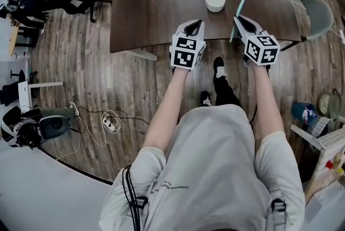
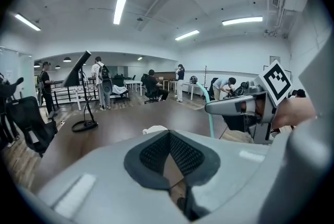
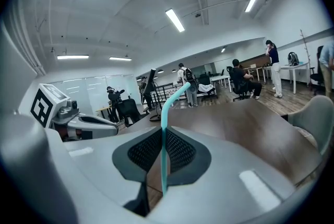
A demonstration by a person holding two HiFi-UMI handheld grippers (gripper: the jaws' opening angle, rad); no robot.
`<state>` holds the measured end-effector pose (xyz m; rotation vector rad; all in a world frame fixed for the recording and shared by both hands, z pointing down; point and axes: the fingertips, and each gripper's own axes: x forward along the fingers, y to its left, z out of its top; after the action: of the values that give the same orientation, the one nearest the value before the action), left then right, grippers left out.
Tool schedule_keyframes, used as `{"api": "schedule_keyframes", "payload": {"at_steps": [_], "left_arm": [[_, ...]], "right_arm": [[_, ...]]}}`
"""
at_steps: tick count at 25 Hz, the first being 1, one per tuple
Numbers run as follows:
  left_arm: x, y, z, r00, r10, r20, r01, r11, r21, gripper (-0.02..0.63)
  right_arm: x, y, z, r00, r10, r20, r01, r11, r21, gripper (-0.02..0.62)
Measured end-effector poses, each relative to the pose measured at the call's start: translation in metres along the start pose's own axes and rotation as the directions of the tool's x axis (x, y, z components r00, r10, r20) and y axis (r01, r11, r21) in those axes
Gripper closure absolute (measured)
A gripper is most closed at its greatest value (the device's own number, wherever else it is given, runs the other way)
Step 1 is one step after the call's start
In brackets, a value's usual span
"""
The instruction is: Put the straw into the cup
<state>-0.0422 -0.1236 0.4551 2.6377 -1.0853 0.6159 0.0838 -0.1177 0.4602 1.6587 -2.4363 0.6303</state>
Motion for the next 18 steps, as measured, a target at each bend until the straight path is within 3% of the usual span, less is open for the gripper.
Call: {"api": "schedule_keyframes", "payload": {"at_steps": [13, 18], "left_arm": [[0.066, 0.042, 0.017, 1.0, 0.022, -0.019, -0.023, 0.999, -0.025, 0.604], [0.091, 0.056, 0.04, 1.0, -0.025, 0.005, 0.026, 0.996, -0.083, 0.606]], "right_arm": [[0.089, -0.034, 0.033, 0.997, 0.075, -0.008, -0.075, 0.997, -0.009, 0.546], [0.119, -0.046, 0.046, 0.995, 0.094, 0.015, -0.094, 0.996, 0.005, 0.546]]}}
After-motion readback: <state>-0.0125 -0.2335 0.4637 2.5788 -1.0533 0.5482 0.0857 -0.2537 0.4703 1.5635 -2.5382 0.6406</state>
